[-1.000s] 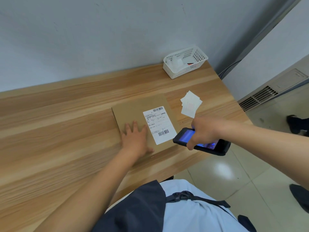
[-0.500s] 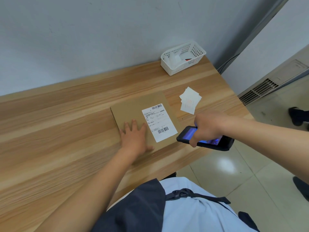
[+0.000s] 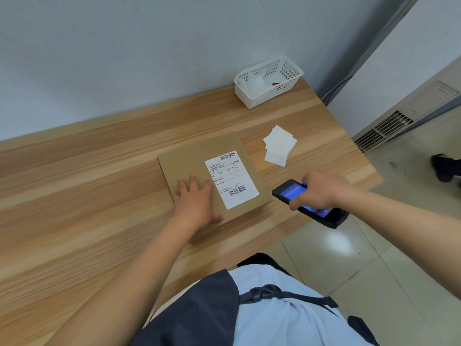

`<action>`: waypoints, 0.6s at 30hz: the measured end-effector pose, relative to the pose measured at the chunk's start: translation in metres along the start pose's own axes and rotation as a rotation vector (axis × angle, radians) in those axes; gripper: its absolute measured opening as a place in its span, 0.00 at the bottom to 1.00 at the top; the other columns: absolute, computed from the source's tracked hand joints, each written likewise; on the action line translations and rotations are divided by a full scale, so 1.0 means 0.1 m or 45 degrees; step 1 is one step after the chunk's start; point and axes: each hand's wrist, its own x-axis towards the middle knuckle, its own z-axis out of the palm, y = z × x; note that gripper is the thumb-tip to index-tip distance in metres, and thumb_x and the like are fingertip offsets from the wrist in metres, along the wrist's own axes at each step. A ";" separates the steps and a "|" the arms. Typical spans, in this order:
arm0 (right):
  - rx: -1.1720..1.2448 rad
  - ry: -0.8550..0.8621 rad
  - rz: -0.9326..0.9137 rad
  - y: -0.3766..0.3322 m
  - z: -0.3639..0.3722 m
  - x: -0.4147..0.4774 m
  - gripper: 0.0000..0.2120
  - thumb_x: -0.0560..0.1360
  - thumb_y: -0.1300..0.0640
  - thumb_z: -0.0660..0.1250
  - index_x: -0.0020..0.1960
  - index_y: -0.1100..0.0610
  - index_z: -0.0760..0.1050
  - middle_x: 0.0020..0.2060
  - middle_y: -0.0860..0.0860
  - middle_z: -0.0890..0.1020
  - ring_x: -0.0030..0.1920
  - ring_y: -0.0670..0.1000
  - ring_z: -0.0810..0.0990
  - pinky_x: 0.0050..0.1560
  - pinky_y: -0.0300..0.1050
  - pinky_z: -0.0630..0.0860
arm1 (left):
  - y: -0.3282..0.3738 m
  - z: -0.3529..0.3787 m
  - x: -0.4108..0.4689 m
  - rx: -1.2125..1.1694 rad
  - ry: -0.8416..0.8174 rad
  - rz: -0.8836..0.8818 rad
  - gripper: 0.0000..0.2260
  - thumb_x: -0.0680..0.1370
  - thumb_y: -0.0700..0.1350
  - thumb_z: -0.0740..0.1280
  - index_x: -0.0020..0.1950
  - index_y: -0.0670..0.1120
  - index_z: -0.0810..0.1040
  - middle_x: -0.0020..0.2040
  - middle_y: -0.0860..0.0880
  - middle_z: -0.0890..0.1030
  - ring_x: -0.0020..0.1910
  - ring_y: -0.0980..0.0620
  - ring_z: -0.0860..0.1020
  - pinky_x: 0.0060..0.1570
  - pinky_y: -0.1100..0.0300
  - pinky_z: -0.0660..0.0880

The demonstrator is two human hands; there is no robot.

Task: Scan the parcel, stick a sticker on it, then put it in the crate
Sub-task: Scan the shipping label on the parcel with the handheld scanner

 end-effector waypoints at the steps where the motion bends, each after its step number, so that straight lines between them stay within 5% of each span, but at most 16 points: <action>1: 0.029 0.035 0.010 0.04 0.04 0.06 0.23 0.60 0.37 0.73 0.40 0.56 0.74 0.26 0.49 0.84 0.31 0.51 0.84 0.37 0.44 0.76 | 0.00 0.00 0.00 -0.005 0.002 -0.004 0.46 0.68 0.64 0.73 0.80 0.56 0.52 0.82 0.41 0.44 0.79 0.32 0.43 0.75 0.36 0.48; 8: 0.302 0.290 0.062 0.17 0.37 0.63 0.26 0.59 0.35 0.70 0.45 0.54 0.76 0.40 0.52 0.81 0.40 0.54 0.80 0.35 0.45 0.73 | 0.04 0.01 0.01 -0.019 0.021 -0.039 0.47 0.67 0.62 0.75 0.79 0.56 0.53 0.82 0.41 0.46 0.79 0.33 0.44 0.75 0.35 0.49; 14: 0.403 0.322 0.151 0.11 0.64 1.13 0.34 0.66 0.38 0.71 0.65 0.57 0.70 0.60 0.57 0.74 0.62 0.59 0.74 0.53 0.53 0.75 | 0.06 0.00 0.04 -0.008 0.014 -0.078 0.48 0.66 0.63 0.75 0.79 0.57 0.52 0.82 0.41 0.47 0.79 0.34 0.44 0.75 0.36 0.48; 18: 0.437 0.346 0.143 0.05 0.74 1.31 0.37 0.68 0.39 0.72 0.68 0.59 0.66 0.62 0.58 0.72 0.64 0.60 0.71 0.56 0.55 0.74 | 0.07 0.01 0.04 0.007 0.017 -0.109 0.48 0.67 0.64 0.75 0.79 0.57 0.52 0.82 0.42 0.46 0.79 0.35 0.44 0.76 0.39 0.47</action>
